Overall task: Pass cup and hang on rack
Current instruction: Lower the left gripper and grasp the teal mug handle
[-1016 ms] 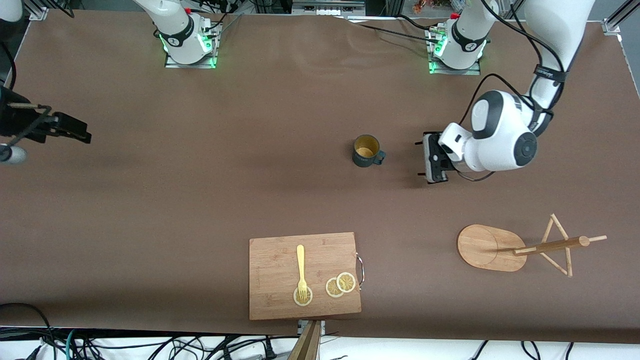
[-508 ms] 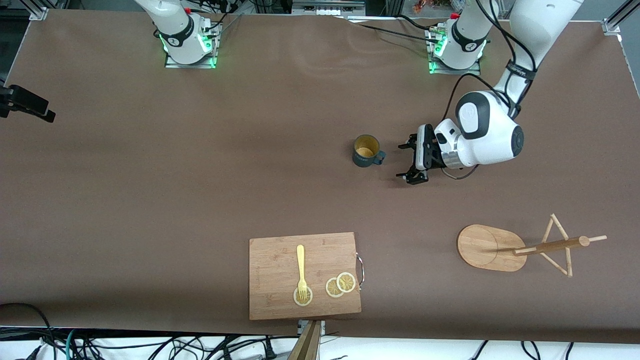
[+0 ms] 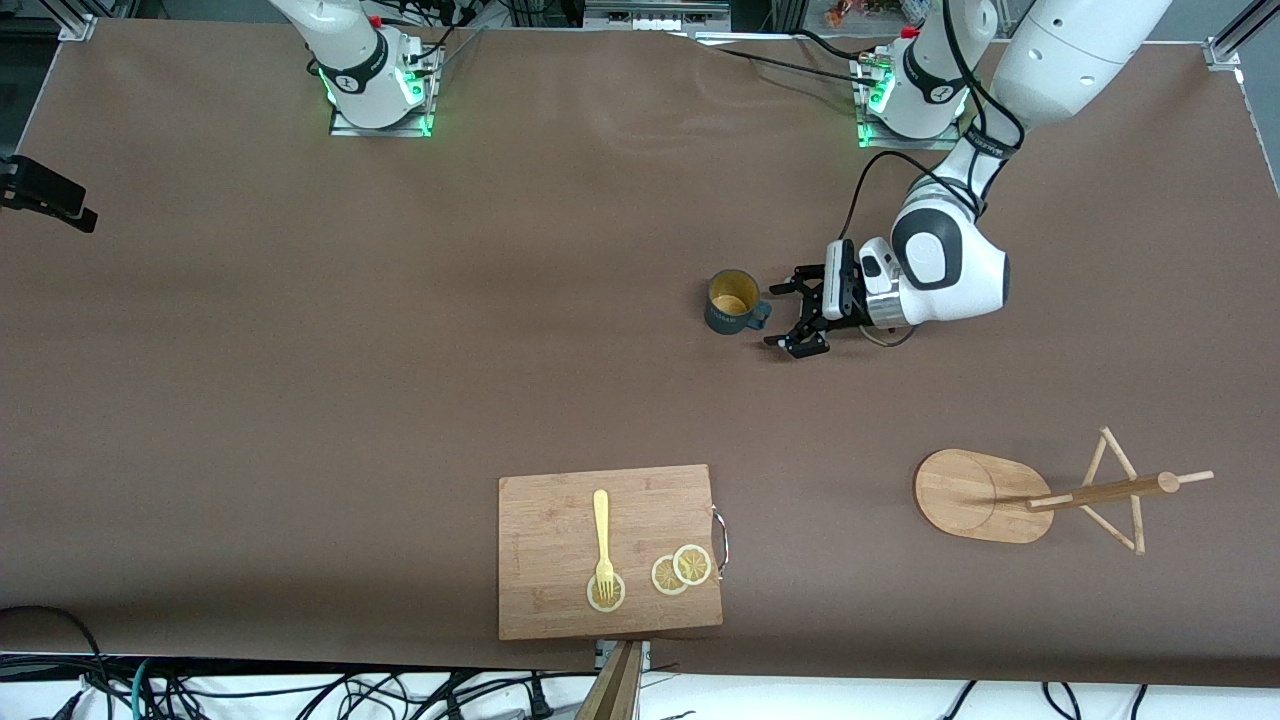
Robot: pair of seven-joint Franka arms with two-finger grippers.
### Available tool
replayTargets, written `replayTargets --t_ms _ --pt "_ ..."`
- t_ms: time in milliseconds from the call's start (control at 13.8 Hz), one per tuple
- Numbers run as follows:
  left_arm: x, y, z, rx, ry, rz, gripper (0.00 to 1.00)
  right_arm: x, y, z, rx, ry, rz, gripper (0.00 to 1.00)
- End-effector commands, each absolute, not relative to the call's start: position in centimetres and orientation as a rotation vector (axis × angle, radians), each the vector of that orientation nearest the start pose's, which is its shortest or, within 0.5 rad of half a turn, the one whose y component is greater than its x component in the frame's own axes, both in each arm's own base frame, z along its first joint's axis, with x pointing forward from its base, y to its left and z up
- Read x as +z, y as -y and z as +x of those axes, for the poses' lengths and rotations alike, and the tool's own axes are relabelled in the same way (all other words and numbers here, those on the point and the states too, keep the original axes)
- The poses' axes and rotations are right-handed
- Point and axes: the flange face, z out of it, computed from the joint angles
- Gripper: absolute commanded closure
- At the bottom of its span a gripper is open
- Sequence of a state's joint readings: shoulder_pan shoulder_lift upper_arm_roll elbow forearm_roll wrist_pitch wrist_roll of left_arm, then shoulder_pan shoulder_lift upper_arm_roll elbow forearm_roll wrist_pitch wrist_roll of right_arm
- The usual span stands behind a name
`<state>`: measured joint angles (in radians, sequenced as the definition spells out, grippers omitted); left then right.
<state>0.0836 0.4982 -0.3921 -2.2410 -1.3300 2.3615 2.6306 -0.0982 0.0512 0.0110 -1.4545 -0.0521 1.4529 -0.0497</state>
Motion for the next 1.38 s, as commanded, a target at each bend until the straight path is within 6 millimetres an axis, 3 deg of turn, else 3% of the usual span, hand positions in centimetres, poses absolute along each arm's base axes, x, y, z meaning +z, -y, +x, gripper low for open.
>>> replayTargets --t_ms 0,145,218,290,363,508,653,1016,1306 --pt "11.8 18.2 46.7 0.966 1.733 1.435 0.00 63.6 5.7 55.5 0.086 -0.022 -3.194 0.00" --pt "11.6 18.7 46.5 1.000 1.712 1.402 0.01 63.6 5.7 55.7 0.083 -0.029 -3.190 0.00" --pt "11.7 18.4 46.7 1.012 1.706 1.399 0.14 63.6 5.7 55.7 0.078 -0.026 -3.190 0.00" --pt "11.7 18.2 46.8 1.020 1.689 1.392 0.41 63.3 5.7 55.9 0.085 -0.021 -3.190 0.00" --pt "11.8 18.3 46.8 1.026 1.677 1.382 0.62 63.2 5.7 56.0 0.085 -0.021 -3.190 0.00" --pt "11.6 17.9 46.9 1.029 1.665 1.388 0.93 63.2 5.4 56.0 0.085 -0.014 -3.191 0.00" --pt "11.6 17.4 47.1 1.035 1.659 1.397 1.00 63.2 5.3 56.1 0.083 -0.009 -3.191 0.00" --pt "12.7 14.5 48.3 1.078 1.542 1.433 1.00 62.9 5.3 56.3 0.089 -0.010 -3.188 0.00" --pt "15.7 12.5 49.4 1.008 1.349 1.504 1.00 62.6 5.2 56.5 0.096 -0.010 -3.187 0.00"
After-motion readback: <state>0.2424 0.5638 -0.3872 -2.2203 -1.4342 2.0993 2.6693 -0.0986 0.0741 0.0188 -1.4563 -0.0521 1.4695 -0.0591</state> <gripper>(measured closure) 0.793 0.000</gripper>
